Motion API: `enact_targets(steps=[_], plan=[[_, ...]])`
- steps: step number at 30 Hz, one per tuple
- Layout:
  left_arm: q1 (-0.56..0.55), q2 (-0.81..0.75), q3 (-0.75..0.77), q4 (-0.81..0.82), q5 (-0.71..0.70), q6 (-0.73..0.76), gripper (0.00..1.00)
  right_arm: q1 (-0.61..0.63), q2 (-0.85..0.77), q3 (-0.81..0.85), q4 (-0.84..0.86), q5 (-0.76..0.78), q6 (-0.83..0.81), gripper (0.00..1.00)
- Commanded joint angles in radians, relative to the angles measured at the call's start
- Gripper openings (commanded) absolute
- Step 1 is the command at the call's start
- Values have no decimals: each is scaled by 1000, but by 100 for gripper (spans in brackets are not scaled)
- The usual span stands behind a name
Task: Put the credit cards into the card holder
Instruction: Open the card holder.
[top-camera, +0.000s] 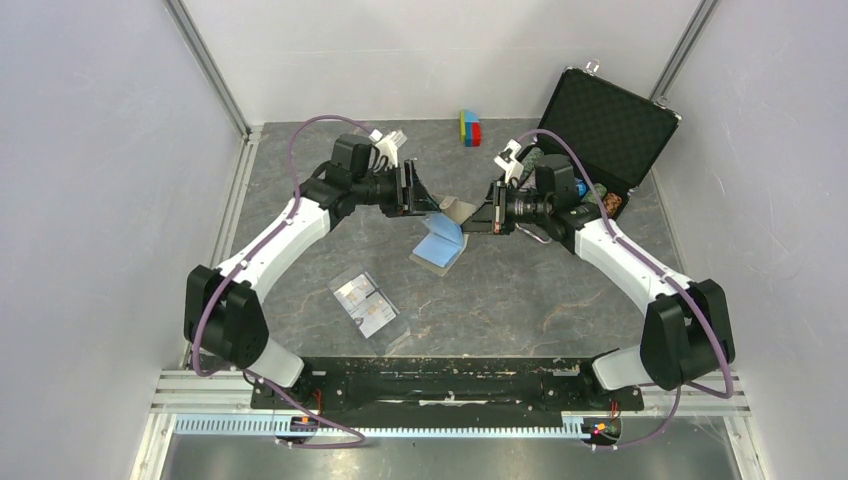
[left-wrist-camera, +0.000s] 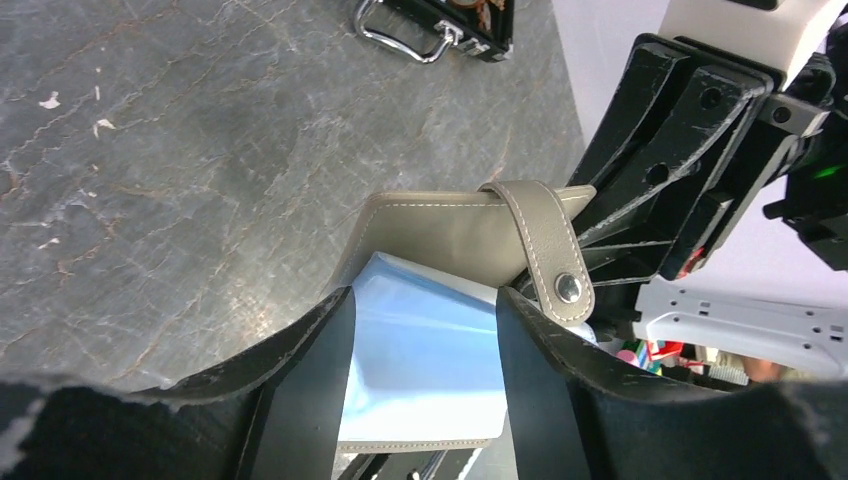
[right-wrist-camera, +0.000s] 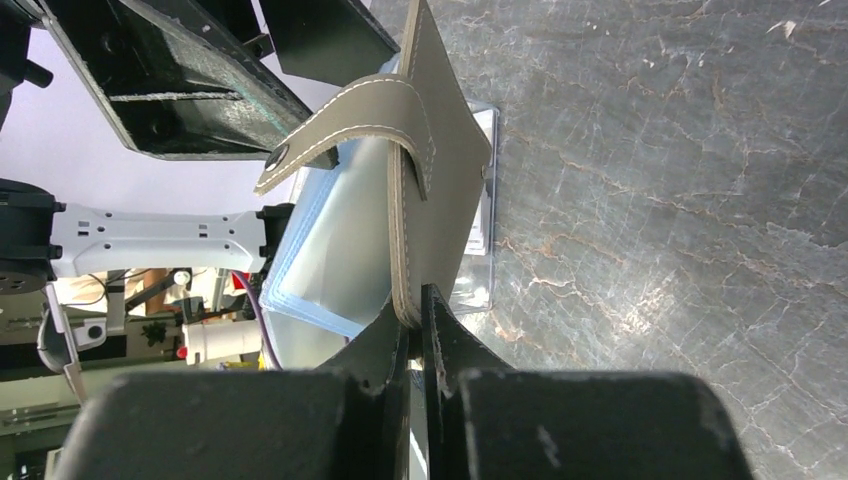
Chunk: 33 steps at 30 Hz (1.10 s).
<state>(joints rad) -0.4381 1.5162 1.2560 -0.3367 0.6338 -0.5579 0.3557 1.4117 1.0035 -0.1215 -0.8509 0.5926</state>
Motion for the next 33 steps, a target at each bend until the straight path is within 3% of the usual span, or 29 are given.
enact_targets(steps=[1, 10, 23, 33], plan=[[-9, 28, 63, -87, -39, 128, 60, -6, 11, 11, 43, -46, 39, 0], [-20, 62, 80, -160, -67, 212, 60, -5, 26, 21, 43, -51, 51, 0], [-19, 122, 131, -154, -41, 195, 63, -5, 40, 26, 40, -60, 71, 0], [-10, 132, 90, 90, 136, -12, 66, -6, 51, 26, 39, -58, 58, 0]])
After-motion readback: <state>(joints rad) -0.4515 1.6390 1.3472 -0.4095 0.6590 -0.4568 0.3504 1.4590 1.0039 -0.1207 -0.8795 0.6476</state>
